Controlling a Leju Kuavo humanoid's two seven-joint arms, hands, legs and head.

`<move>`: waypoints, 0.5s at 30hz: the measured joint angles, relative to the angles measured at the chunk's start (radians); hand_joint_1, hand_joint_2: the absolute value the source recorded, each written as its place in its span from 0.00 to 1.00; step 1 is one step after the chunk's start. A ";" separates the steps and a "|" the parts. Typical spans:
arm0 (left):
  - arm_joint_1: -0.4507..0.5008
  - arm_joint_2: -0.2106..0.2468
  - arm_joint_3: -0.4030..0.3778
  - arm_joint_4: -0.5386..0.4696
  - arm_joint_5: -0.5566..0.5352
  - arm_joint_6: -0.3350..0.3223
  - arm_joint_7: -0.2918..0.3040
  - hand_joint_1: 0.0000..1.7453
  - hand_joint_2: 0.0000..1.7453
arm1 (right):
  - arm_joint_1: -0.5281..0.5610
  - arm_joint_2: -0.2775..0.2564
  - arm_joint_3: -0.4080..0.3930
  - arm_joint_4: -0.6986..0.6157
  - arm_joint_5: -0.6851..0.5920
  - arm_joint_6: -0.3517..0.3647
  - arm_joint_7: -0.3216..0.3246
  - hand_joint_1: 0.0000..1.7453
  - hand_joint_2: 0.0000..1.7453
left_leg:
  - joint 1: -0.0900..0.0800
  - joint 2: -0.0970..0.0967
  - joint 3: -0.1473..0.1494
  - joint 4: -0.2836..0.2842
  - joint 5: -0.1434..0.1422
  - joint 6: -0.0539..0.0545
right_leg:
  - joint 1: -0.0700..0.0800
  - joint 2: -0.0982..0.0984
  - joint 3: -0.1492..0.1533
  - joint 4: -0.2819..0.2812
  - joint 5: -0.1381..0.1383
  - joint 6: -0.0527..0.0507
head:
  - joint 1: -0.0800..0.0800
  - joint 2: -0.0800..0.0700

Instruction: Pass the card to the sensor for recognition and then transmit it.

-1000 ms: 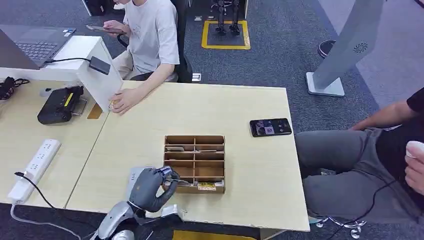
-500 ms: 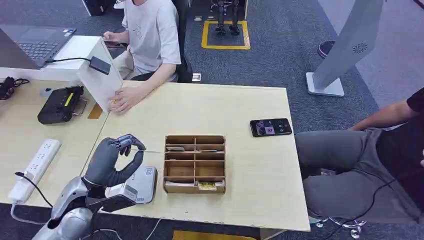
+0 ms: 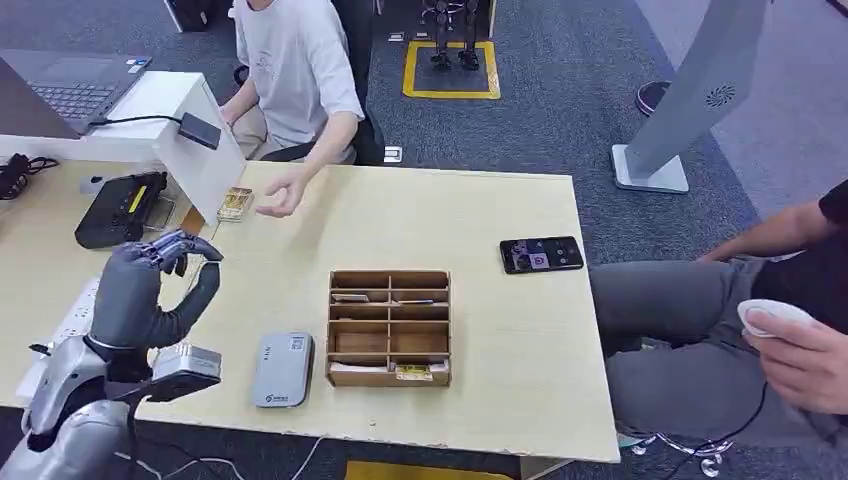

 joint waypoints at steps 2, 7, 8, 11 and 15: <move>-0.036 -0.003 0.000 0.022 -0.047 0.002 0.063 1.00 1.00 | -0.001 0.000 0.000 0.000 0.003 0.000 0.003 0.00 0.00 | 0.000 -0.001 0.000 0.000 0.000 0.000 | 0.000 -0.002 0.000 0.000 0.000 0.000 | 0.000 0.000; -0.161 -0.012 -0.001 0.149 -0.125 -0.037 0.182 1.00 1.00 | -0.008 -0.001 0.002 -0.006 0.013 0.001 0.003 0.00 0.00 | 0.000 -0.001 0.000 0.000 0.002 0.001 | 0.000 -0.002 0.001 0.000 0.001 0.000 | 0.000 0.000; -0.177 -0.014 -0.001 0.173 -0.134 -0.037 0.190 1.00 1.00 | -0.008 -0.002 0.003 -0.006 0.016 0.001 0.004 0.00 0.00 | 0.000 -0.001 0.000 0.000 0.002 0.001 | 0.000 -0.002 0.002 0.000 0.001 0.000 | 0.000 0.000; -0.203 -0.017 -0.002 0.217 -0.150 -0.036 0.191 1.00 1.00 | -0.003 -0.007 0.003 -0.005 0.018 0.000 0.010 0.00 0.00 | 0.000 -0.001 0.000 0.000 0.002 0.001 | 0.000 -0.001 0.002 0.000 0.002 0.000 | 0.000 0.000; -0.205 -0.021 -0.002 0.240 -0.171 -0.030 0.203 1.00 1.00 | 0.001 -0.013 0.008 -0.004 0.024 -0.001 0.011 0.00 0.00 | 0.000 0.000 -0.001 0.000 0.002 0.001 | 0.000 0.000 0.001 0.000 0.002 0.000 | 0.000 0.000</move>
